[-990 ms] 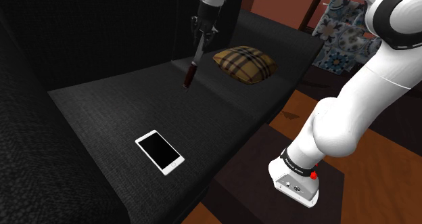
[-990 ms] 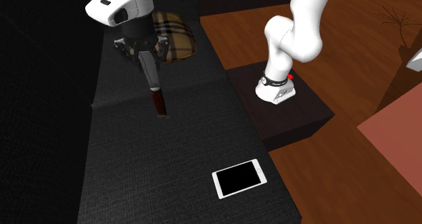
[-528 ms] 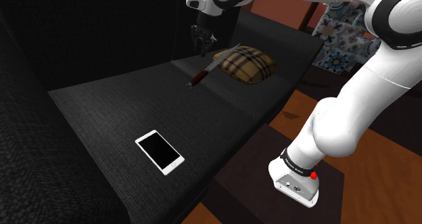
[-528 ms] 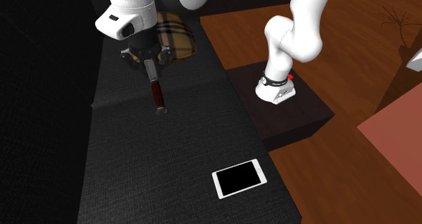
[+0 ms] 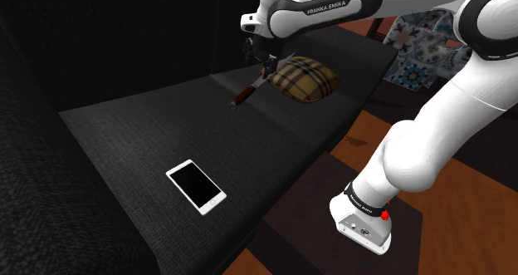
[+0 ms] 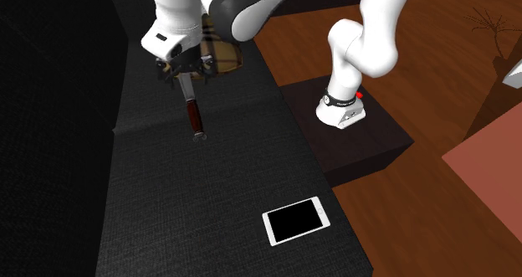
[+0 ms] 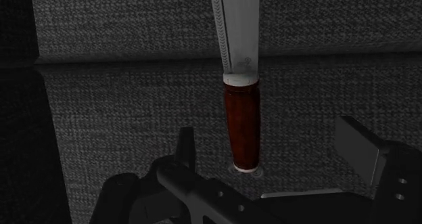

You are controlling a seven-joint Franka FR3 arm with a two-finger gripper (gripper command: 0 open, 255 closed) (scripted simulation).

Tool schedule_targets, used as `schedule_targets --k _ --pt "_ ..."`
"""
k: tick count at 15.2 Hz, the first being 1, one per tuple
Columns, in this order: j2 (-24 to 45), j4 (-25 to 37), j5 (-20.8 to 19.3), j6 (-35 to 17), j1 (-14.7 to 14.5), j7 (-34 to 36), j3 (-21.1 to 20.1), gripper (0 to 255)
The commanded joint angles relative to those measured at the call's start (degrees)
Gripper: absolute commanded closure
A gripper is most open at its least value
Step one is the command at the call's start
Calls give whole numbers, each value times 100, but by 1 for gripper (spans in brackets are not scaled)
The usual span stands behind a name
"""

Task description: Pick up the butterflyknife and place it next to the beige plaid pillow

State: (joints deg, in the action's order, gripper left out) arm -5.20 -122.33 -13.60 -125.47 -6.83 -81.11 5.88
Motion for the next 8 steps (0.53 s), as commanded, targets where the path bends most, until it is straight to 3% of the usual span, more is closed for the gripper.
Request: schedule_targets --k 1,5,8 --pt "25 -240 -365 -410 122 -55 97 0" --pt "123 -537 -1064 -1077 348 -45 272 0" --pt "293 -569 -1103 -1289 381 -23 311 0"
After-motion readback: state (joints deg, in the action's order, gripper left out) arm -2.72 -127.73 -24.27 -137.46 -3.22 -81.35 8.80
